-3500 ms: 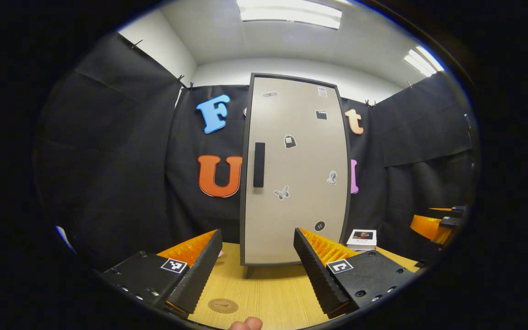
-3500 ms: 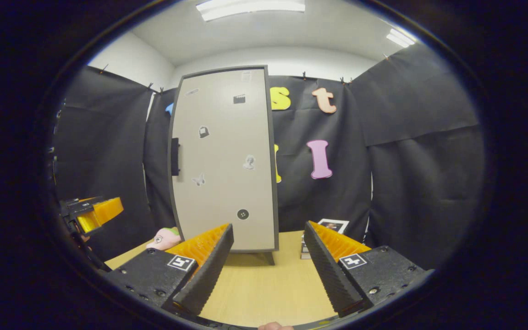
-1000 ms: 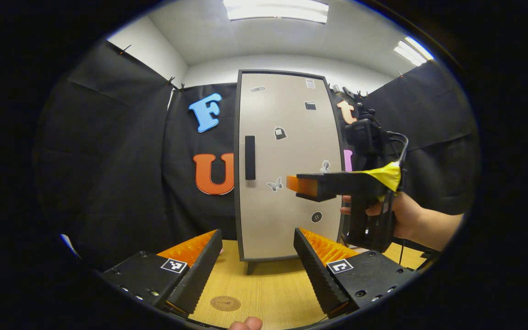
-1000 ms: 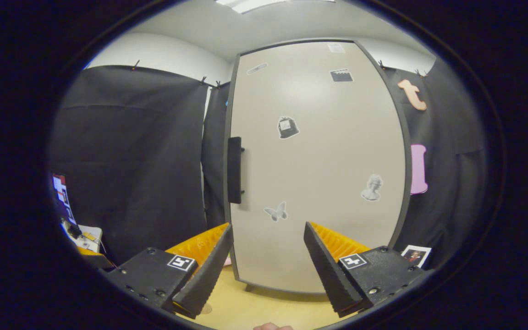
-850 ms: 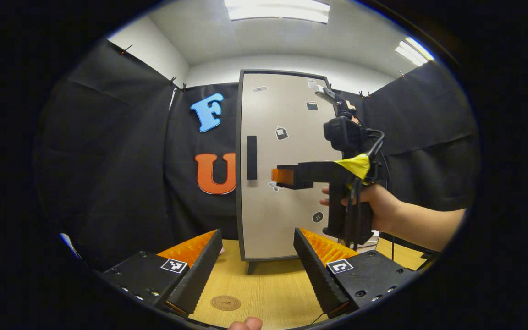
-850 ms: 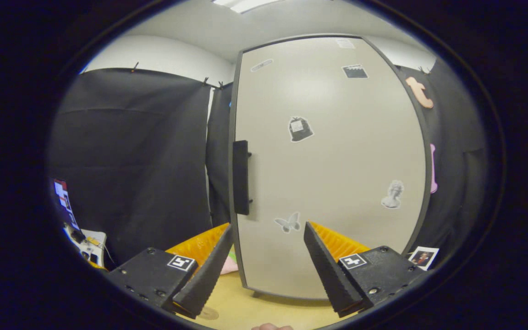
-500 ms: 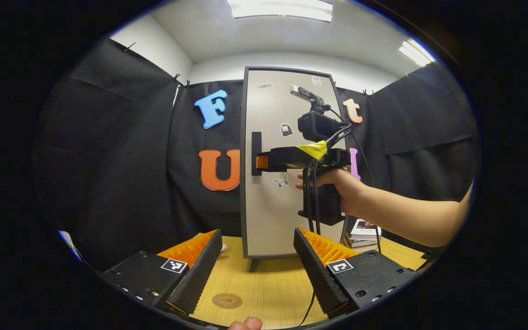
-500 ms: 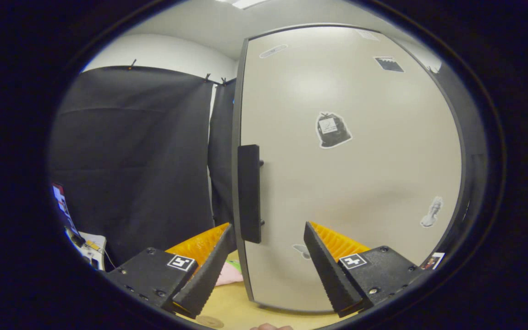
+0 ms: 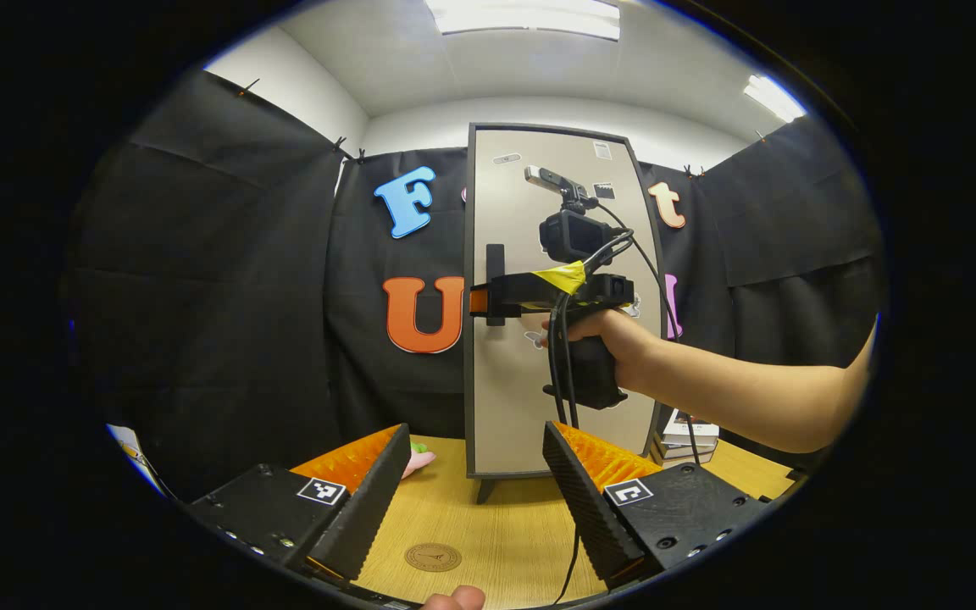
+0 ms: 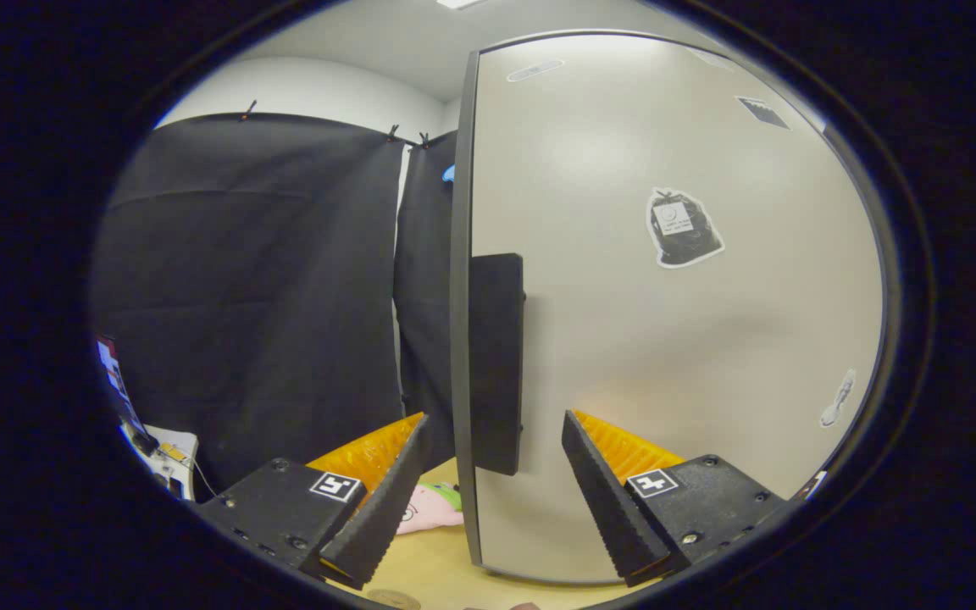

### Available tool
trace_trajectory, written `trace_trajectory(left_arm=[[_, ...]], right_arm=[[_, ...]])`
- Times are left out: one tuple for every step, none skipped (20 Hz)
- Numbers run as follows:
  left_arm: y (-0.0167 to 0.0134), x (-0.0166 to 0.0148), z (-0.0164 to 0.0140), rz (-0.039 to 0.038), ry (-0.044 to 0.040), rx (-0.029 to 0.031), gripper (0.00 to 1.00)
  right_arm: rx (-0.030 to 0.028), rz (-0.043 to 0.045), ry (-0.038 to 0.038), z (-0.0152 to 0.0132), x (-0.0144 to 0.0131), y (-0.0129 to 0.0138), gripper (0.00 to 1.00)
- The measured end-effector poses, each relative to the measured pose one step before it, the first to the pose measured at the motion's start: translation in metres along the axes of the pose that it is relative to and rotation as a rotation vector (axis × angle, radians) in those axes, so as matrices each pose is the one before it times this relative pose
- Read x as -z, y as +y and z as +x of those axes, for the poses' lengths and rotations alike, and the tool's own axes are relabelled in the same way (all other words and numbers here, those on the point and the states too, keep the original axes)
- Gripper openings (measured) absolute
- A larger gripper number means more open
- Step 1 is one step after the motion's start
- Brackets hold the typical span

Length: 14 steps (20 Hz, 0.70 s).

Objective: Open the cabinet door with the right hand, grasp the bottle in the cabinet with the left hand and place it on the coaster, then close the cabinet door with the right hand.

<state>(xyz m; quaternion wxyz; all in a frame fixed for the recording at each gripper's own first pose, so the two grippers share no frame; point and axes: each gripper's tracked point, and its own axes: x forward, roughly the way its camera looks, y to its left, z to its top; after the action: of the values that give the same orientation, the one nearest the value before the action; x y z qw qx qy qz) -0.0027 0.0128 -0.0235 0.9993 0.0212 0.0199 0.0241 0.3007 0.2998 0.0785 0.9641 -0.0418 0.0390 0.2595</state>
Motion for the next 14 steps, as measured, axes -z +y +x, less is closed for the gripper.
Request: trace_trajectory(left_arm=[[0.00064,0.00019,0.00107,-0.00029,0.00070,-0.00166,0.95],[0.00139,-0.00024,-0.00032,-0.00081,-0.00102,-0.00245,0.95],[0.00070,-0.00060,-0.00013,-0.00161,-0.00195,-0.00109,0.95],[0.00041,-0.00036,0.00151,-0.00145,-0.00250,-0.00090,0.95],[0.00105,0.00010,0.00022,-0.00055,-0.00120,-0.00148,0.95],[0.00127,0.00079,-0.00007,-0.00026,0.00045,-0.00153,0.95],[0.00183,0.00040,0.00032,-0.00076,0.00128,-0.00152,0.95],[0.00135,0.00024,0.00007,-0.00088,0.00037,-0.00196,0.95],[0.00183,-0.00045,-0.00015,-0.00058,-0.00026,-0.00272,0.95],[0.00144,0.00090,0.00060,-0.00085,-0.00024,-0.00256,0.95],[0.00027,-0.00057,0.00034,-0.00216,-0.00095,-0.00167,0.95],[0.00071,0.00014,0.00022,-0.00112,-0.00042,-0.00061,0.95],[0.00091,0.00027,0.00034,0.00109,-0.00093,-0.00222,0.95],[0.00155,-0.00081,-0.00032,0.00152,-0.00180,-0.00443,0.95]], right_arm=[[0.00046,-0.00108,0.00433,0.00220,0.00037,0.00104,0.99],[0.00468,-0.00178,-0.00189,0.00189,0.00017,0.00030,0.99],[0.00654,-0.00102,-0.00637,0.00187,-0.00128,-0.00024,0.96],[0.00415,-0.00117,-0.00667,0.00136,-0.00113,0.00013,0.92],[-0.00011,-0.00124,-0.00458,0.00131,-0.00153,0.00110,0.90],[0.00373,-0.00109,0.00066,0.00147,-0.00010,-0.00034,0.86],[0.00120,0.00054,-0.00179,0.00086,-0.00083,0.00046,0.84],[0.00220,-0.00052,-0.00059,0.00067,-0.00065,0.00096,0.79],[0.00352,-0.00449,0.00068,0.00023,-0.00067,0.00088,0.74],[0.00524,-0.00543,-0.00169,0.00021,-0.00066,0.00046,0.72],[0.00388,-0.00853,0.00036,0.00098,-0.00051,0.00058,0.70],[-0.00355,-0.00467,-0.00049,0.00169,-0.00006,0.00035,0.60],[0.00298,-0.00051,0.00022,0.00228,-0.00028,-0.00035,0.61],[0.01558,0.00878,-0.00373,0.00042,-0.00057,-0.00263,0.53]])
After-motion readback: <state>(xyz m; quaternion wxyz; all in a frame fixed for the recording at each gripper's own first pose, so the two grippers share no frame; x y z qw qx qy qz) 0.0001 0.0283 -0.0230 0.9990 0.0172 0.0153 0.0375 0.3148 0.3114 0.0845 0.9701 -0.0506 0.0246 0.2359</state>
